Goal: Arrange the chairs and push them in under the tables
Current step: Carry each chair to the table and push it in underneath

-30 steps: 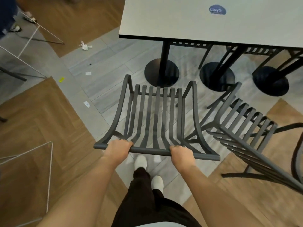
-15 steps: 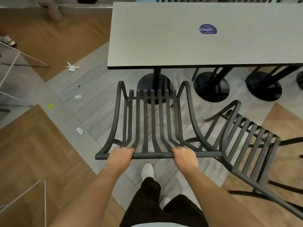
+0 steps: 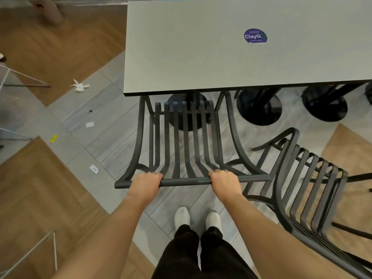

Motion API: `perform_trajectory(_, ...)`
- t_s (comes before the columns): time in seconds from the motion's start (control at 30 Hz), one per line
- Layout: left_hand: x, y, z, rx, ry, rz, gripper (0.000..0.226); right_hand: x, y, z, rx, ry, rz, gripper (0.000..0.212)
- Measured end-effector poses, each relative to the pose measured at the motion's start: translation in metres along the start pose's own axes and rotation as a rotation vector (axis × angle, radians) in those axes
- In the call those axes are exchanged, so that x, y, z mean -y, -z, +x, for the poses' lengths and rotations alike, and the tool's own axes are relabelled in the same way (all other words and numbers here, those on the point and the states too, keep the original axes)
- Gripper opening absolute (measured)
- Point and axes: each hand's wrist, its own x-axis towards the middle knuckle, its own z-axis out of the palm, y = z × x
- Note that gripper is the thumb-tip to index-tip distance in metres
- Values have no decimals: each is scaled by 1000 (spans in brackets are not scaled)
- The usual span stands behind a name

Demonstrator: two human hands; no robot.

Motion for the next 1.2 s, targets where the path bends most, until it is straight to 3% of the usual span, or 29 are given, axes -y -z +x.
perform_trajectory(0.27,2,4,2,15,14,-101,25,-2,4,3,39,14,13,20)
perform_trajectory(0.33,3,3,-1,16,2,-150,37,-3,6,3,62,36,46,23)
perform_trajectory(0.43,4,10,-7,64,-37,-198,74,-7,11,2,129,61,141,42)
perform_trajectory(0.53,-3,24,-12,54,-108,-252,84,-11,17,-4,134,92,173,59)
perform_trajectory(0.7,-32,52,-5,-32,-191,-357,74,-22,28,-27,34,15,244,72)
perform_trajectory(1.03,-132,99,1,-140,-479,-204,44,-88,38,-99,-167,-249,336,62)
perform_trajectory(1.2,-193,106,-4,-139,-596,-149,39,-135,27,-149,-195,-395,345,63)
